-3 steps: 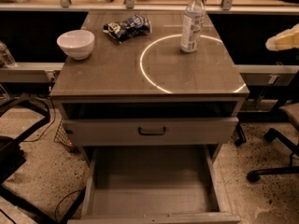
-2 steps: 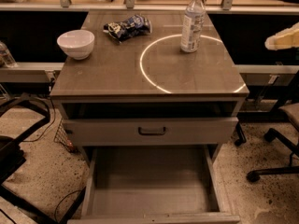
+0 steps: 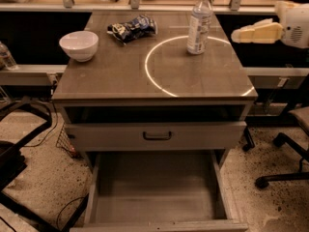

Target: Move blue plastic bottle near white bowl

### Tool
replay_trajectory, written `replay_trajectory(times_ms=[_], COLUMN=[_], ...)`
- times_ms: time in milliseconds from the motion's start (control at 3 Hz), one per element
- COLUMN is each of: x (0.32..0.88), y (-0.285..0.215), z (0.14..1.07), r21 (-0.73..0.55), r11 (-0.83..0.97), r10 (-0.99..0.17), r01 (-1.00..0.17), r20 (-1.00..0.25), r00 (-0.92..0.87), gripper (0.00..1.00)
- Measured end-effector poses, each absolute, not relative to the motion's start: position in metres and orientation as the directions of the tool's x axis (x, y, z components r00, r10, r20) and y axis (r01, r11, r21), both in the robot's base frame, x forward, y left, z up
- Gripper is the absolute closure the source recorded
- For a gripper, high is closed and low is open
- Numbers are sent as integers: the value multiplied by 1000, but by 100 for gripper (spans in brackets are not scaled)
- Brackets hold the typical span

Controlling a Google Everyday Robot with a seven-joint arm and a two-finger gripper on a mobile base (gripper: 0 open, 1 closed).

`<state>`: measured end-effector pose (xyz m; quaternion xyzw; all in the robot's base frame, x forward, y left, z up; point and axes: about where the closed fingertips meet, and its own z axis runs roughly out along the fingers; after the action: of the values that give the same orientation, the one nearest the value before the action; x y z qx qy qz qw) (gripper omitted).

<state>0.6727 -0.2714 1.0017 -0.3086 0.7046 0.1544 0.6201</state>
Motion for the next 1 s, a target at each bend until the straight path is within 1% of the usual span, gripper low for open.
replay_trajectory(times_ms=[333, 1000], x=[709, 759], y=[-259, -241], z=[980, 957], r21=[-96, -32], r11=[762, 753], r10=[-159, -76], r01=[-640, -657], r20=[-986, -996], r00=[-41, -38], gripper=[0, 0])
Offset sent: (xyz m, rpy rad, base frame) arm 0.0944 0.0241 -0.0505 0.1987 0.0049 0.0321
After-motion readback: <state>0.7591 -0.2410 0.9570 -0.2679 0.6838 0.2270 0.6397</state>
